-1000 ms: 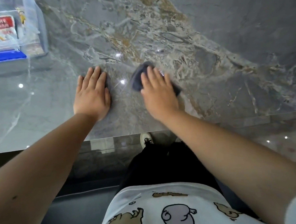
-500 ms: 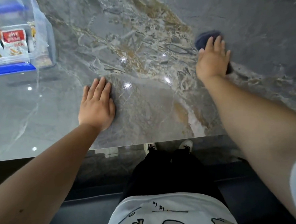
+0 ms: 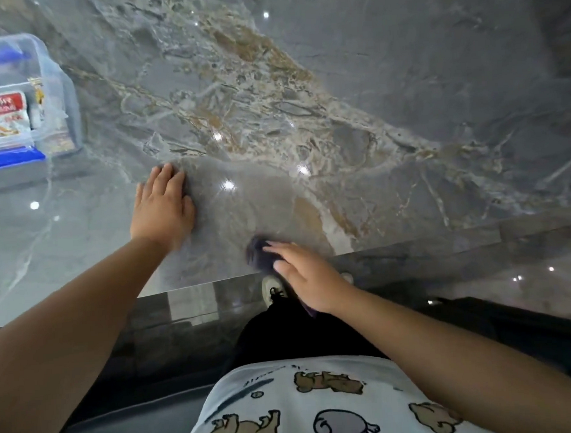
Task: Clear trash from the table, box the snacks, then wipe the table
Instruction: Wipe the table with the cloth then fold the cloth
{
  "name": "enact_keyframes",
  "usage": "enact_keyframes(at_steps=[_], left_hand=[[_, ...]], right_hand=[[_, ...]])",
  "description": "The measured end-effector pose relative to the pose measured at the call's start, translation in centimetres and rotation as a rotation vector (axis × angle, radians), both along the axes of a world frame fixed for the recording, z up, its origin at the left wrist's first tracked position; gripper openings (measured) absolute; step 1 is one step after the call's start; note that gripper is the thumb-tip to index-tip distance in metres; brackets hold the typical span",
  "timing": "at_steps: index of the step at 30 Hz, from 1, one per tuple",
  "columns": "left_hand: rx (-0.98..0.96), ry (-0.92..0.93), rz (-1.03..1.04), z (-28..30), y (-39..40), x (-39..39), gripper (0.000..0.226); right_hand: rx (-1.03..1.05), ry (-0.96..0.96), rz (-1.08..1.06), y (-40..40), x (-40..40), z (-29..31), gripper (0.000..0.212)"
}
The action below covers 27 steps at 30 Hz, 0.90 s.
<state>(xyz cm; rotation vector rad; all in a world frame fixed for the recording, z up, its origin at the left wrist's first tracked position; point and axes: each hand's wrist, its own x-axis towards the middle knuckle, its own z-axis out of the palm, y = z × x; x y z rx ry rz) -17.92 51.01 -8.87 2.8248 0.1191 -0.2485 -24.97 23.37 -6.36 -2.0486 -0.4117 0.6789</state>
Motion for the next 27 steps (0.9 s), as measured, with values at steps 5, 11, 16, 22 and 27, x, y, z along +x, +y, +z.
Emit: enact_keyframes(at_steps=[5,11,16,22,27], left_hand=[[-0.447,0.065,-0.070,6.3,-7.5,1.8,0.045],[-0.930,0.412,-0.400,13.7,-17.5,4.7,0.064],[-0.680,0.438,-0.660,16.4,-22.6,6.5,0.052],[-0.573,0.388,-0.776,17.2,-28.1,7.5,0.014],[-0.565,0.439,-0.692,15.4,-32.5,8.8,0.020]], right_hand=[[0.623,0.900,-0.732,-5.6,3.0,4.9,0.035],[0.583,0.730,-0.485,-11.6,5.3,10.0,0.038],[0.509,0.667,-0.408,-15.8,5.8,12.2,0.037],[0.231,0.474,-0.287,-23.0,6.6,12.7,0.026],[-0.147,0.207,-0.180,-30.2,8.9,11.7,0.009]])
